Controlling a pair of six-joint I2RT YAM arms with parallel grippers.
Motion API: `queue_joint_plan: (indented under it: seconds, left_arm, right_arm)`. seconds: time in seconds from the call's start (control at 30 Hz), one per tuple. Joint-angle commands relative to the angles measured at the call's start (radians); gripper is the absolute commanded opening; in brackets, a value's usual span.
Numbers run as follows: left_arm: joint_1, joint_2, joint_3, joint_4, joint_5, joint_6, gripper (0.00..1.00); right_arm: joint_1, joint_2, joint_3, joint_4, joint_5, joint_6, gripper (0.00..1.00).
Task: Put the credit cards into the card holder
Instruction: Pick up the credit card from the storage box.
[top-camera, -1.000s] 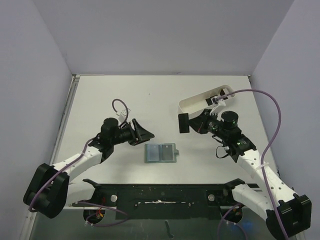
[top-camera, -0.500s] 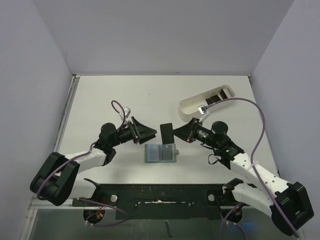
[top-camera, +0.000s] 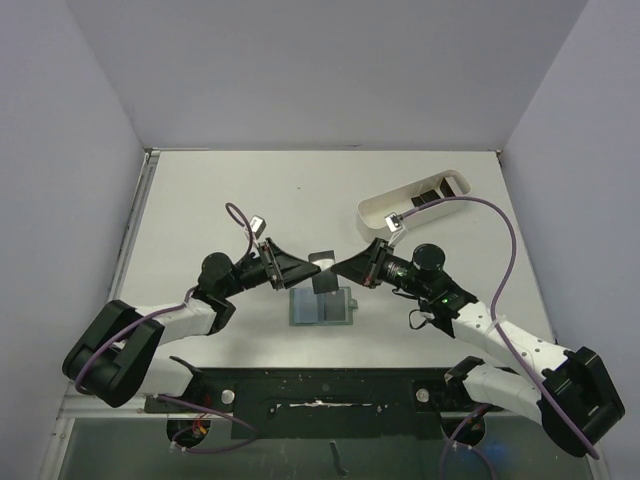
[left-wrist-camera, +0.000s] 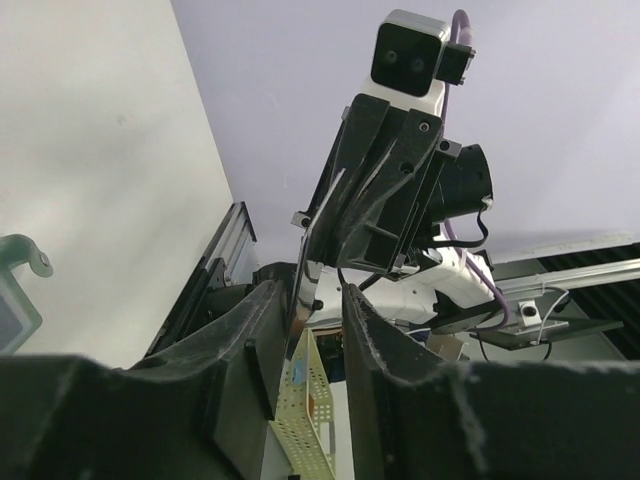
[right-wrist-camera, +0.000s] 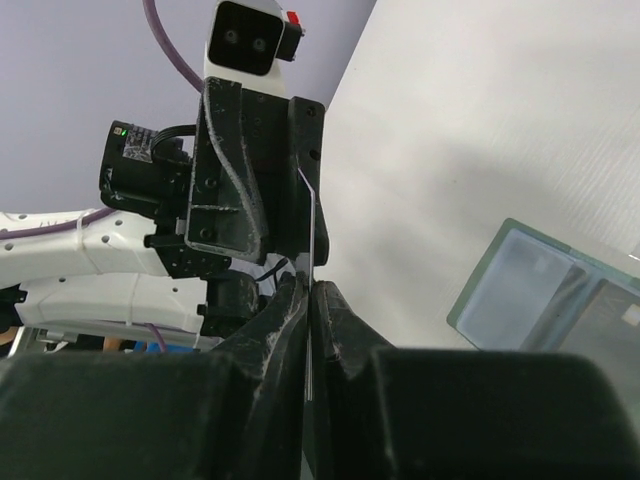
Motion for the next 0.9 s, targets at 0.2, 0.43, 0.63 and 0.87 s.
queue_joint_plan:
  seconds: [0.2,0.43,0.63,0.87]
  left_arm:
    - [-0.007,-0.022,0.014,0.059,-0.015,0.023,0.0]
    - [-0.007,-0.031,0.021,-0.013,0.01,0.087,0.05]
    - [-0.006,-0.035,0.017,-0.019,0.033,0.096,0.1]
    - [-0.008,-0.031,0.022,0.13,0.069,0.03,0.17]
  right_arm:
    - [0.036,0.027,0.008,0.059,0.01,0.007,0.21]
    - [0.045,0.047,0.018,0.075,-0.004,0.009,0.32]
    - [0.045,0.051,0.028,0.002,0.028,-0.029,0.18]
    - [0.044,0.04,0.005,0.002,0.027,-0.033,0.13]
